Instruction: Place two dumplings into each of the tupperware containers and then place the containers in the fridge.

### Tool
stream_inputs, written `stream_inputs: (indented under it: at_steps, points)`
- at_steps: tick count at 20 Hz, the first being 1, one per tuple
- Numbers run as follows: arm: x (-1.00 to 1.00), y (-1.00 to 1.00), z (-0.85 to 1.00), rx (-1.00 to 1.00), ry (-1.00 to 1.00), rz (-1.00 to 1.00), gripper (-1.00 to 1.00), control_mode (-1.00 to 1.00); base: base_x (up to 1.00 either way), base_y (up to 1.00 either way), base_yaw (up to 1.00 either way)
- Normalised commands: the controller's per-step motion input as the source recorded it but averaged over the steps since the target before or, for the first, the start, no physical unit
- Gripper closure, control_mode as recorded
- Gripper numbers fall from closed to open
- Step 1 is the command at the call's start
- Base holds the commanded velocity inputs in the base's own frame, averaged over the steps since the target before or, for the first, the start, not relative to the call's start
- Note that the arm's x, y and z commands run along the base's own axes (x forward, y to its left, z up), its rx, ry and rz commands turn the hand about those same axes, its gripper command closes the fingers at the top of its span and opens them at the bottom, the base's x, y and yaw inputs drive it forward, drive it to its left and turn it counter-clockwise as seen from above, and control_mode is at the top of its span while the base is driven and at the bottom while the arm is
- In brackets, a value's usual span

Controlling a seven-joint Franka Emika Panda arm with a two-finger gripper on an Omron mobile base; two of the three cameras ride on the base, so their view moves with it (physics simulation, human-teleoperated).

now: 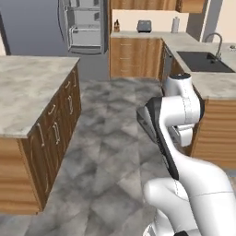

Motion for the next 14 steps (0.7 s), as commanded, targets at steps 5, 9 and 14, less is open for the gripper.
stream_inputs:
  at_steps: [5,9,14]
  points:
    - [0.00,0.00,0.00,0.00,0.00,0.00,1.00,1.00,0.86,0.68,-0.49]
    - [0.00,0.00,0.00,0.00,0.00,0.00,1.00,1.00,1.00,0.46,-0.25]
    - [0.00,0.00,0.00,0.00,0.00,0.00,1.00,1.00,1.00,0.27,-0.38]
